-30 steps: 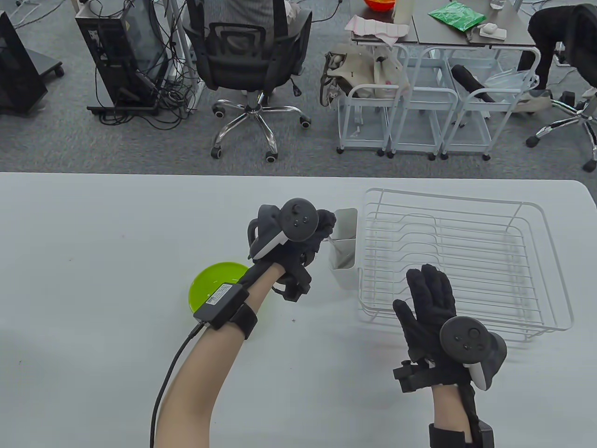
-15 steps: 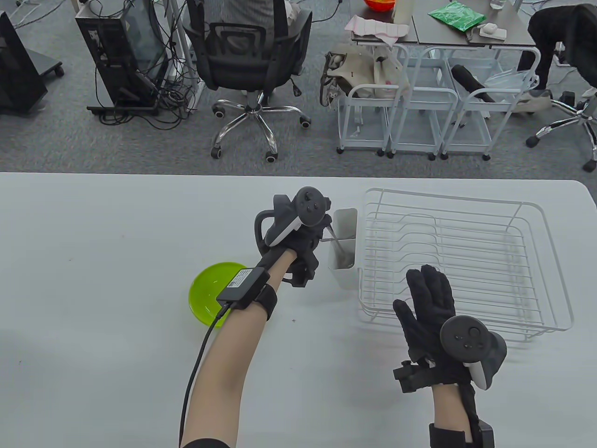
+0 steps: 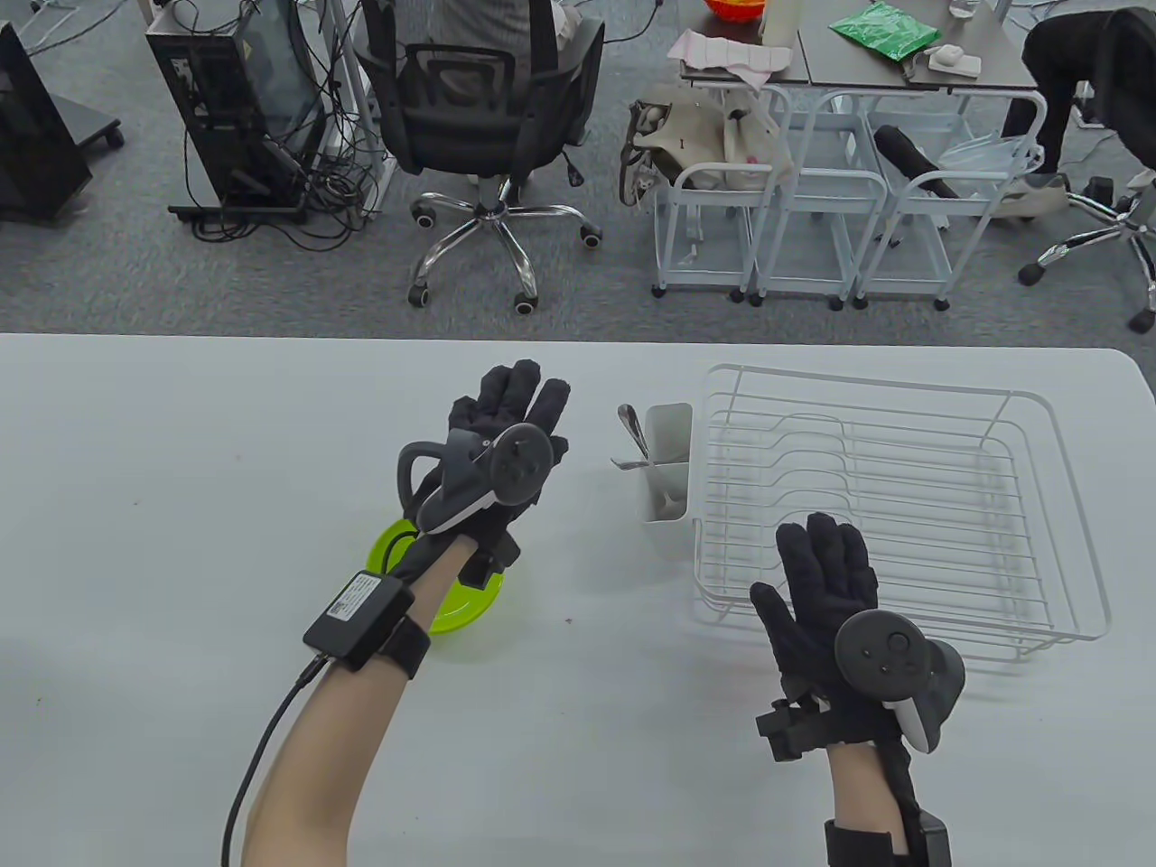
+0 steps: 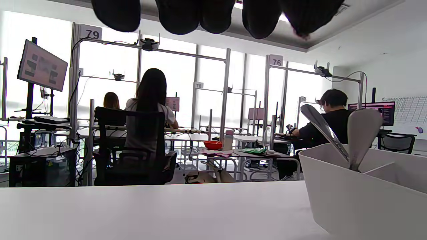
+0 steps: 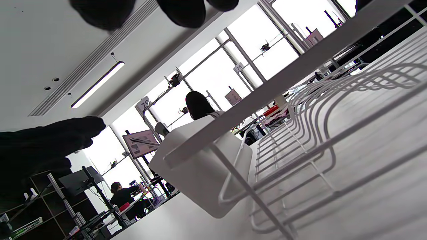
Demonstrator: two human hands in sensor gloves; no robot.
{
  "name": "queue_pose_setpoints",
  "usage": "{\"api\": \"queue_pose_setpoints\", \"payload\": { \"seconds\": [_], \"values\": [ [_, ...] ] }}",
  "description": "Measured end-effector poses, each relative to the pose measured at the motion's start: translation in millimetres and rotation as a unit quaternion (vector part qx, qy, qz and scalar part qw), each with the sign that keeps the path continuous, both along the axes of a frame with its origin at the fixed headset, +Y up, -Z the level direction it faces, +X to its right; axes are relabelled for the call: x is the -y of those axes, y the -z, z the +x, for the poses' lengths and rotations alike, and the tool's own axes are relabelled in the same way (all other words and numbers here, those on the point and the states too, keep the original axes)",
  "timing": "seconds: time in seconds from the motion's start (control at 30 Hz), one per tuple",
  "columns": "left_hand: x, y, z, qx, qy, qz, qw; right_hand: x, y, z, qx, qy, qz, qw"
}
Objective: Insert the steel spoon and steel fork into the cutlery bin
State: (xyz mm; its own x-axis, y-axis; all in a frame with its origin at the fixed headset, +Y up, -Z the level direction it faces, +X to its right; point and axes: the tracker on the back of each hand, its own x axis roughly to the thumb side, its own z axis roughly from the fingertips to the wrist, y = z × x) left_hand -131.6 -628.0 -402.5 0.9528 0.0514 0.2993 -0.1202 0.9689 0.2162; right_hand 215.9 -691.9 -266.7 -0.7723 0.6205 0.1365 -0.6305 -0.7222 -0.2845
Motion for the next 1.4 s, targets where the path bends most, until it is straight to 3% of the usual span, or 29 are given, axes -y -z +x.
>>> {"api": "queue_pose_setpoints", "payload": {
  "seconds": [0.13,0.27,0.6,0.87,0.97,1.4],
  "values": [
    [5.0,-23.7,-31.7,-0.011,0.019,0.019,1.0,0.6,0.2,-4.1,-0.004,-0.01,-0.001,1.0],
    [14.4,-43.8,-61.0,-0.023,-0.013,0.014,1.0,1.4,0.5,-6.0,-0.005,-0.019,-0.002,1.0],
    [61.2,-96.8,-115.2,-0.055,-0.088,0.006,0.995,1.8,-0.2,-10.7,-0.006,-0.037,0.0,0.999],
    [82.4,-115.4,-134.4,-0.067,-0.068,0.02,0.995,2.6,-0.5,-18.6,-0.011,-0.064,0.0,0.998],
    [84.0,-115.4,-139.3,-0.079,-0.029,0.03,0.996,2.7,-1.5,-20.7,-0.012,-0.071,0.0,0.997],
    [84.2,-111.8,-140.4,-0.076,-0.043,0.024,0.996,6.6,1.2,-24.9,-0.015,-0.086,-0.011,0.996]
  ]
}}
